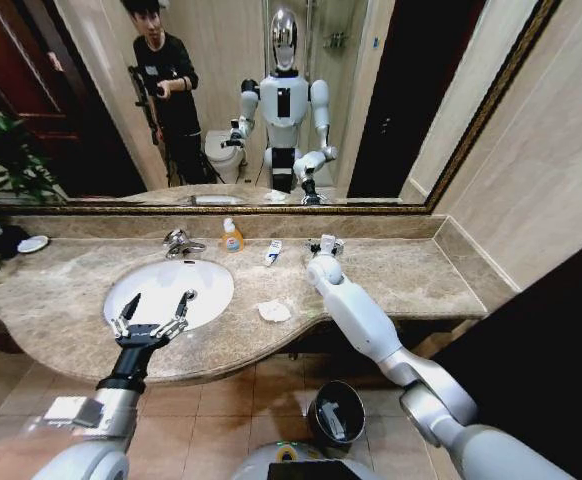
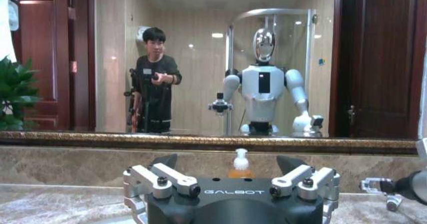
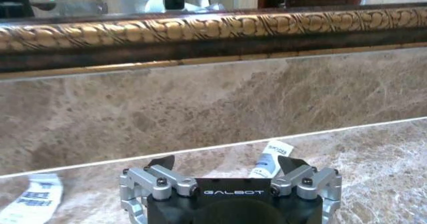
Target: Pick up the trash from the sink and place it in the trash bin.
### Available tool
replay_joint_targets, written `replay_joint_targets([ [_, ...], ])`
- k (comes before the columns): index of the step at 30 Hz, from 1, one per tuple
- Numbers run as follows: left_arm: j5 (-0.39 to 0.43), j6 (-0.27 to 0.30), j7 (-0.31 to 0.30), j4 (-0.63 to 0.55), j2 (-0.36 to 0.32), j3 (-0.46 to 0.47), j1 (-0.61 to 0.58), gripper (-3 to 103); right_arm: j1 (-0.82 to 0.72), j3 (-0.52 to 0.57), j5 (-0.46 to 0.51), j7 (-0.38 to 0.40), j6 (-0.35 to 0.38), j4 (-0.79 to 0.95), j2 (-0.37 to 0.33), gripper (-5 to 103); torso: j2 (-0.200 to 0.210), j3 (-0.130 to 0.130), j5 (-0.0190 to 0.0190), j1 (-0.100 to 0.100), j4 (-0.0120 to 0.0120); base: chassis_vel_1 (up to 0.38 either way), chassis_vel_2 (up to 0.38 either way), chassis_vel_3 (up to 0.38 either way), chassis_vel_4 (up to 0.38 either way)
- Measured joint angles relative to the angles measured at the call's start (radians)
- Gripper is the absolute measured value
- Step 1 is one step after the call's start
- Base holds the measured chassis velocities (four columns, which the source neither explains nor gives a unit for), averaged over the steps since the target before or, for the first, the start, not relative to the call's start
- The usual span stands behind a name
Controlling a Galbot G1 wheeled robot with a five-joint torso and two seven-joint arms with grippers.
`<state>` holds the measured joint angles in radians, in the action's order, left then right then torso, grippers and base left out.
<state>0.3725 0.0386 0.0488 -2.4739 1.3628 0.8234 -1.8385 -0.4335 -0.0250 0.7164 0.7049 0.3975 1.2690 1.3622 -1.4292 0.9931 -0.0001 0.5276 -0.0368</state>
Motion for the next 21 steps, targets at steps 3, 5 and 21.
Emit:
replay_joint_targets([
  [3, 0.000, 0.000, 0.000, 0.000, 0.000, 0.000, 0.000, 100, -0.008, 0.016, -0.019, -0.043, -0.014, -0.019, -0.008, 100, 0.000, 0.000, 0.0002, 0.000, 0.0000, 0.000, 0.000, 0.000, 0.000],
  [5, 0.000, 0.000, 0.000, 0.000, 0.000, 0.000, 0.000, 100, -0.014, 0.036, -0.044, -0.089, -0.036, -0.045, -0.019, 100, 0.000, 0.000, 0.0001, 0.000, 0.0001, 0.000, 0.000, 0.000, 0.000],
  [21, 0.000, 0.000, 0.000, 0.000, 0.000, 0.000, 0.000, 100, -0.011, 0.067, -0.059, -0.187, -0.073, -0.111, -0.026, 97, 0.000, 0.000, 0.0001, 0.000, 0.0000, 0.000, 0.000, 0.000, 0.000],
])
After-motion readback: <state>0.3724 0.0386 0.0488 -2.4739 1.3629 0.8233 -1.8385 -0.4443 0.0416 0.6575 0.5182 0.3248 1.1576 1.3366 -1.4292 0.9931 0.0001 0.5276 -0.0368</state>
